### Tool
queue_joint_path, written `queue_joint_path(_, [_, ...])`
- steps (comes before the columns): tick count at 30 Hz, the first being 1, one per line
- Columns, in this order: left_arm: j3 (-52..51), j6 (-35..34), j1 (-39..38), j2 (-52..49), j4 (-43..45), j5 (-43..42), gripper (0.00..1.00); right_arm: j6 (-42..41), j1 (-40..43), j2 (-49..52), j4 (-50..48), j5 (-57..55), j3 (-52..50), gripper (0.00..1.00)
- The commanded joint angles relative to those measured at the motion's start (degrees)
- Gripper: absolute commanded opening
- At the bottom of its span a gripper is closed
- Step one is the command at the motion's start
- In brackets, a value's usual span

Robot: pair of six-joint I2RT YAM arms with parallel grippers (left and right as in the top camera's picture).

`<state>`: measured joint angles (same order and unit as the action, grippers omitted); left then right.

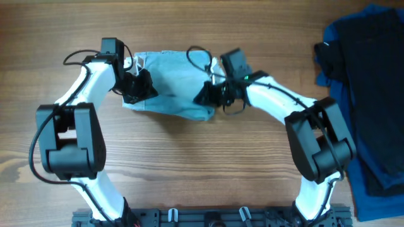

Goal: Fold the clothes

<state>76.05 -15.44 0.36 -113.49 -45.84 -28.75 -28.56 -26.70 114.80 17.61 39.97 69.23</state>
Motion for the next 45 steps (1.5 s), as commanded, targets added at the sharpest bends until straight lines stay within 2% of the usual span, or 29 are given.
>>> queue_joint_path(1, [0.0, 1.4, 0.1, -2.3, 0.4, 5.7, 0.04, -6.8, -1.6, 0.2, -0.5, 0.9, -5.1, 0.04])
queue_joint_path(7, [0.0, 1.3, 0.0, -3.6, 3.0, 8.0, 0.04, -12.5, -1.7, 0.2, -0.7, -7.8, -8.9, 0.04])
queue_joint_path(12, [0.1, 1.3, 0.1, -2.7, 3.0, 7.6, 0.04, -11.6, -1.7, -0.4, -0.9, -3.8, -8.3, 0.04])
queue_joint_path(15, [0.2, 1.3, 0.1, 2.3, 2.8, 6.5, 0.04, -7.8, -1.4, -3.9, -0.6, 0.4, -7.2, 0.04])
queue_joint_path(18, [0.2, -0.4, -0.1, 9.9, 3.5, 2.6, 0.04, -6.1, -0.2, -10.2, -0.4, -0.3, -7.2, 0.04])
queue_joint_path(23, [0.2, -1.9, -4.3, 20.0, 3.2, 2.2, 0.04, -0.5, 4.5, -20.0, 1.2, -2.4, -7.2, 0.04])
queue_joint_path(29, [0.0, -3.6, -14.5, 16.6, 4.2, 2.5, 0.04, 0.7, 12.7, -21.1, 2.6, -4.3, -7.2, 0.04])
queue_joint_path(32, [0.0, -6.1, -18.4, 11.7, 7.5, 3.3, 0.04, 4.7, 13.8, -20.5, -2.4, -3.7, -7.2, 0.04])
queue_joint_path(36, [0.0, -7.5, -19.3, 8.2, 8.8, 3.4, 0.04, 9.8, 13.8, -20.4, -8.9, -4.3, -7.2, 0.04])
queue_joint_path(39, [0.0, -8.1, -18.4, 8.4, 6.7, 8.0, 0.04, 15.1, 13.1, -20.1, -11.7, -9.2, -7.2, 0.04])
queue_joint_path(41, [0.0, -10.3, -17.1, 9.1, 4.8, 15.0, 0.04, 19.4, 11.8, -18.9, -14.2, -13.0, -7.2, 0.08])
queue_joint_path(45, [0.0, -16.0, -14.0, 9.3, 5.7, 27.2, 0.04, 21.2, 9.4, -15.1, -20.6, -21.2, -7.2, 0.08])
